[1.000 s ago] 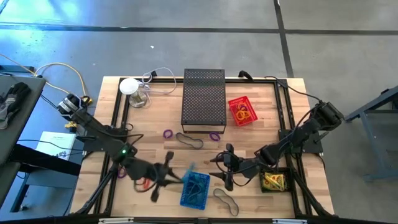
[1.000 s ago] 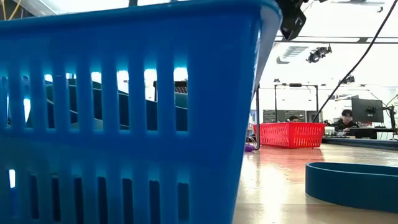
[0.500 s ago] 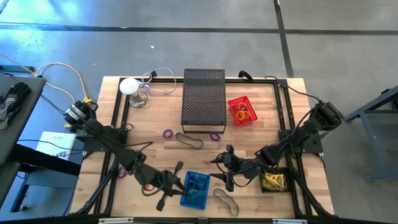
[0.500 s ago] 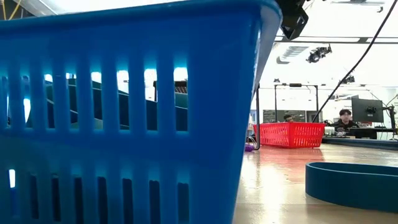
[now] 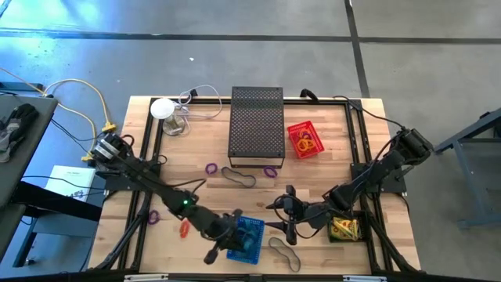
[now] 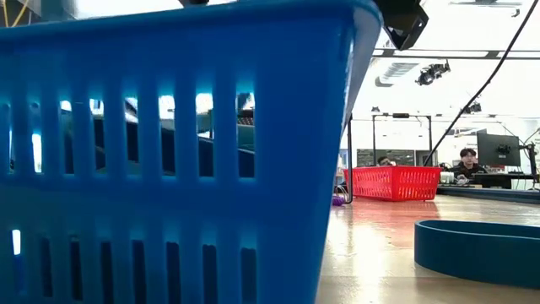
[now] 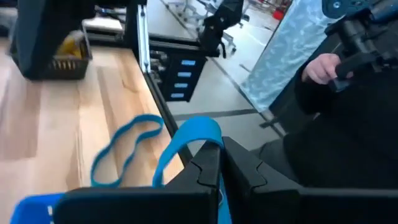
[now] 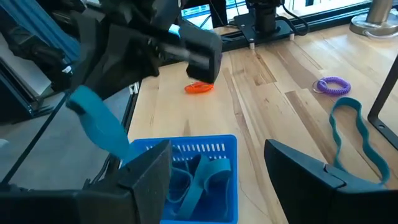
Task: Pick & Place Office Desk Supplies
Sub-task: Put the blue rubber band into the blue bin
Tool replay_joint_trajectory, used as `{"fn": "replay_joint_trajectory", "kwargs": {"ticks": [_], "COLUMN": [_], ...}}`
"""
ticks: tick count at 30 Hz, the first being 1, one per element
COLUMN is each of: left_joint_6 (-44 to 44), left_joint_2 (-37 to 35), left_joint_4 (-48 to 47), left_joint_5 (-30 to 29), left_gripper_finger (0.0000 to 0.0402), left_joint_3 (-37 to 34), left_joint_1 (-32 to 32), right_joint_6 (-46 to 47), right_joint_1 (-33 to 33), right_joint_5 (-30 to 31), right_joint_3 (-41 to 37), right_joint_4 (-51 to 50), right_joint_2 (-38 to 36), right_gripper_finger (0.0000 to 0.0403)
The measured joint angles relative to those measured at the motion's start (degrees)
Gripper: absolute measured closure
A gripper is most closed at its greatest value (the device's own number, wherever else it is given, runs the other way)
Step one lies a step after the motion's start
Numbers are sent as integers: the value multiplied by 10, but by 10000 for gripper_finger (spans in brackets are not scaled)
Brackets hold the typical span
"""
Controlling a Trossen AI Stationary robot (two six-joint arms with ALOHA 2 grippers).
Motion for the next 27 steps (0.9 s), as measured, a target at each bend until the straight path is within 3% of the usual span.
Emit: {"fn": "replay_joint_trajectory", "kwargs": {"ticks": [14, 22, 27], "left_joint_6": [-110, -193, -219], "left_joint_2": [23, 74, 96], "left_joint_4": [-57, -75, -124], "left_joint_5": [36, 145, 161], "left_gripper_finger": [401, 401, 401], "left_joint_3": [0, 0, 0], "left_joint_1": [38, 70, 87], "right_joint_6": [6, 4, 3], "right_joint_1": [1, -1, -1], "right_joint_5": [0, 2, 3], "right_joint_3": [0, 0, 0], "right_joint_4": [0, 3, 4], "right_joint_2": [0, 0, 0], "right_gripper_finger": [159, 159, 159]}}
